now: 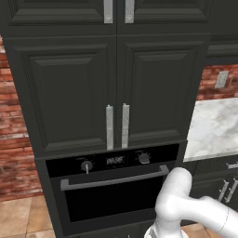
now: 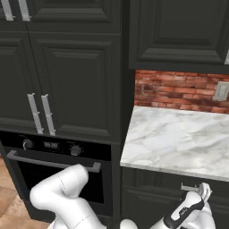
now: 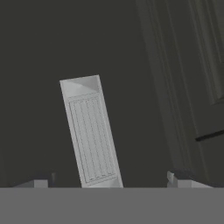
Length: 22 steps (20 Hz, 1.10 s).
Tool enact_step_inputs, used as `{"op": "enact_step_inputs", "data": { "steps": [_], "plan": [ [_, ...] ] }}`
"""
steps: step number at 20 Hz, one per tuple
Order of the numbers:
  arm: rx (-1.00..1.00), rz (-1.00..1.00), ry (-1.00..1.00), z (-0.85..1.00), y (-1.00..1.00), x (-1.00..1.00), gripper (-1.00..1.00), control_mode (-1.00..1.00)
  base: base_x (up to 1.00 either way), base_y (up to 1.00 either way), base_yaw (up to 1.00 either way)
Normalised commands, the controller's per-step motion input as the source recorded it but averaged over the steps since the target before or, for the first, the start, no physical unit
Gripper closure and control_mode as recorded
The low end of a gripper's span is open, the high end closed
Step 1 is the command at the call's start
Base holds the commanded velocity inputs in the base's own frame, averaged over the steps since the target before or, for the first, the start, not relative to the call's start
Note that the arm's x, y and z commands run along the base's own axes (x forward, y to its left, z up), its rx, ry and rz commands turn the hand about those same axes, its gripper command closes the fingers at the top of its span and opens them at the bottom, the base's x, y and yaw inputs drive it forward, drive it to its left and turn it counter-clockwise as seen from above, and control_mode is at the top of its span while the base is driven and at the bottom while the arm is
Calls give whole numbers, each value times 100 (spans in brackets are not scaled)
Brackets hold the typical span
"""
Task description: Take the pizza cutter from the drawer on the right and place it on the dining counter for cutting.
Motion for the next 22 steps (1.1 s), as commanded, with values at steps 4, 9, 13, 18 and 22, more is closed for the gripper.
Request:
{"op": "enact_step_inputs", "data": {
  "steps": [4,9,13,18,22],
  "plan": [
    [0,0,0,-18,-1,6,-100,-100,0,0,0],
    [0,0,0,-15,0,11,-100,-100,0,0,0],
    [0,0,0,-14,0,15,-100,-100,0,0,0],
    [0,0,0,-11,0,14,-100,-100,0,0,0],
    [0,0,0,-9,0,11,-100,-100,0,0,0]
  ]
}}
